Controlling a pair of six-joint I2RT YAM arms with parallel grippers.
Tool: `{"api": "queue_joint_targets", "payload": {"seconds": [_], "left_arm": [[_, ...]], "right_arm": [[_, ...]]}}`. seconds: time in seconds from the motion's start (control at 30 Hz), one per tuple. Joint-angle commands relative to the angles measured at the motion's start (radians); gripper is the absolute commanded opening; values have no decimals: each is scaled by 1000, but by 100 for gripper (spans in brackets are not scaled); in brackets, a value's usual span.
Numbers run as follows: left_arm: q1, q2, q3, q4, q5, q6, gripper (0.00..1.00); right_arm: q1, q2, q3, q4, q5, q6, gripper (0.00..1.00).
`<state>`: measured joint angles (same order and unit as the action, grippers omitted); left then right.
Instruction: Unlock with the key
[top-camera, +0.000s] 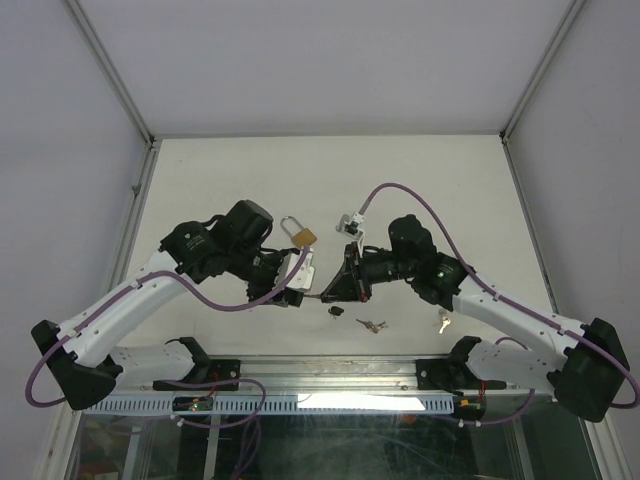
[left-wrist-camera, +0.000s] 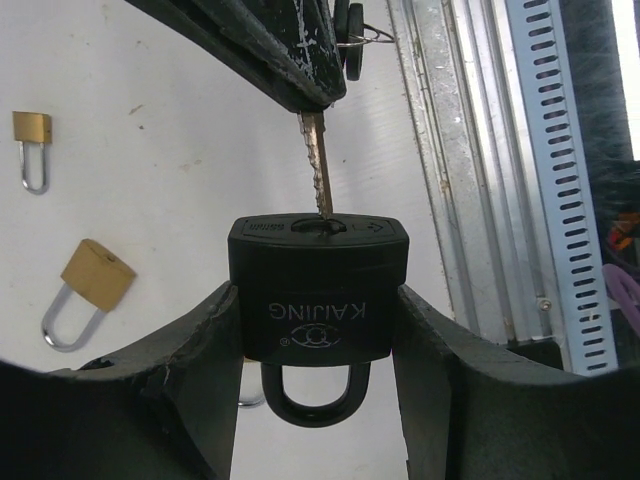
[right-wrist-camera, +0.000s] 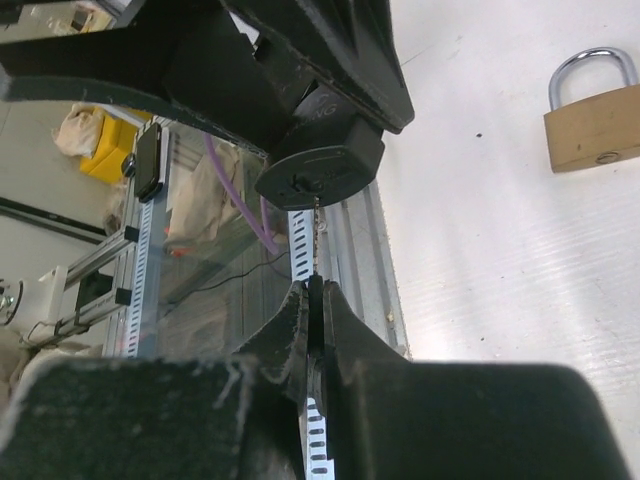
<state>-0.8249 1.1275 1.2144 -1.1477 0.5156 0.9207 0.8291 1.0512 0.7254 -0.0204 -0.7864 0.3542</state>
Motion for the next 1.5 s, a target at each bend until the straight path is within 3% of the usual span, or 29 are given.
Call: {"api": "queue_joint_targets", "payload": {"seconds": [0.0,0.67,0.97,1.47], "left_arm": [[-6,23,77,9,137,-62,0],[-7,43,75,-3,159,-50,0],[-7,41,77,-4,158,-45,0],[-7,43,82,-5,164,-40,0]], "right_arm": [[5,-11,33,92,-93,-33,0],[15,-1,64,-1,-165,-121,0],[21,13,75,32,-130,-108,0],[21,39,131,-136,-10,-227,0]]}}
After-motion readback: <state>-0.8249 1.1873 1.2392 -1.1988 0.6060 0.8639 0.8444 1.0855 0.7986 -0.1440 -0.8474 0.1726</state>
